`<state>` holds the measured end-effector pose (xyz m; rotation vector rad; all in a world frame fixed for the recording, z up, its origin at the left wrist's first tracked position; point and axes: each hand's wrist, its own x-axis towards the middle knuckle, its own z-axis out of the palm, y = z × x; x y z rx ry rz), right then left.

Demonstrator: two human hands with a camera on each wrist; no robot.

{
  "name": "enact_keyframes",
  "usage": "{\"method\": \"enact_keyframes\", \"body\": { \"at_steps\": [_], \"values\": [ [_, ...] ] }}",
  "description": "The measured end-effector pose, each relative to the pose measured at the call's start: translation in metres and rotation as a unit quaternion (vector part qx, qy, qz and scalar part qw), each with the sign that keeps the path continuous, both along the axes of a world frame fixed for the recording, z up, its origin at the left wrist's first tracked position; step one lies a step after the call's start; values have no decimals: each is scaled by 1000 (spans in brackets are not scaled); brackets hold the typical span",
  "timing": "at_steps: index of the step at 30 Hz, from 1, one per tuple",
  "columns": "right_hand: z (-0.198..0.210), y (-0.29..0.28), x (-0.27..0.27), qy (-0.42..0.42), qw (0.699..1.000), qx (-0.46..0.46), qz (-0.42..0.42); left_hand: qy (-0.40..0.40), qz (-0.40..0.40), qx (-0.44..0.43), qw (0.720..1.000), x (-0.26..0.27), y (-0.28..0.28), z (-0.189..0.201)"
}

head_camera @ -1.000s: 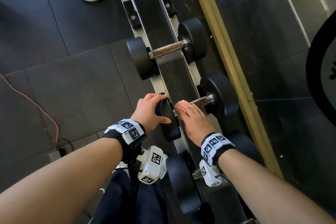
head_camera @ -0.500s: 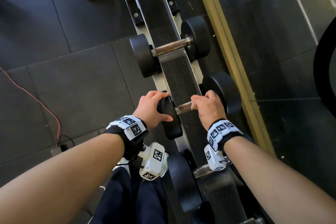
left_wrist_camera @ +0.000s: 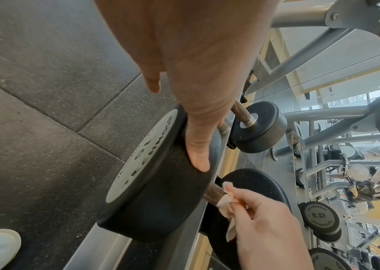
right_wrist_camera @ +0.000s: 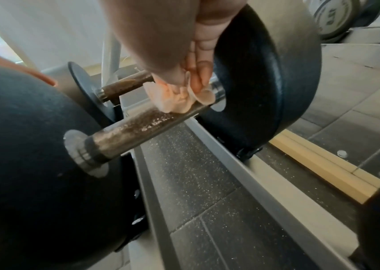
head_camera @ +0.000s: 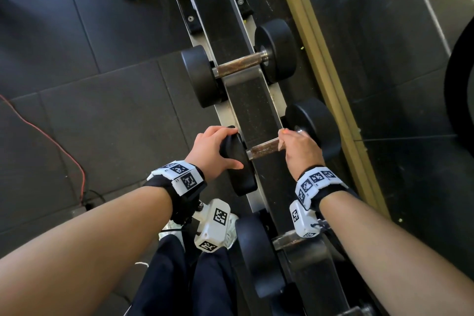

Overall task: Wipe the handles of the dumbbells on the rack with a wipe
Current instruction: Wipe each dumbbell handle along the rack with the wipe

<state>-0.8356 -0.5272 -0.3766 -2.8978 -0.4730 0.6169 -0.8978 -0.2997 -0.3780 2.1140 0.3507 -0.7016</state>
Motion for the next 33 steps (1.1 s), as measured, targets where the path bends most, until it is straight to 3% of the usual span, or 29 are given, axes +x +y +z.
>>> {"method": "enact_keyframes", "body": {
  "at_steps": [4, 8, 11, 16, 18, 22, 26, 30, 33],
  "values": [
    [-8, 26, -11, 52, 995, 72, -37, -1, -1, 1, 1000, 0, 1, -1],
    [-9, 42, -26, 131, 985, 112, 3, -1, 2, -2, 1000, 0, 0, 1],
    [1, 24, -18, 80, 993, 89, 13, 4, 1, -3, 1000, -1, 0, 2],
    [2, 5, -6, -15, 998, 39, -56, 4, -3, -2, 1000, 1, 0, 6],
    [-5, 15, -17, -1, 995, 66, -72, 6, -5, -2, 1000, 2, 0, 7],
    [-13, 37, -52, 87, 981, 170, -24, 2, -4, 4, 1000, 1, -1, 9],
    [-13, 16, -42, -15, 986, 164, -16, -1, -5, 3, 1000, 0, -1, 9],
    [-21, -10, -24, -33, 985, 108, -128, -1, -6, 0, 1000, 0, -1, 10],
    [-24, 0, -34, -13, 966, 152, -209, 2, -4, -2, 1000, 0, -2, 11]
  ]
}}
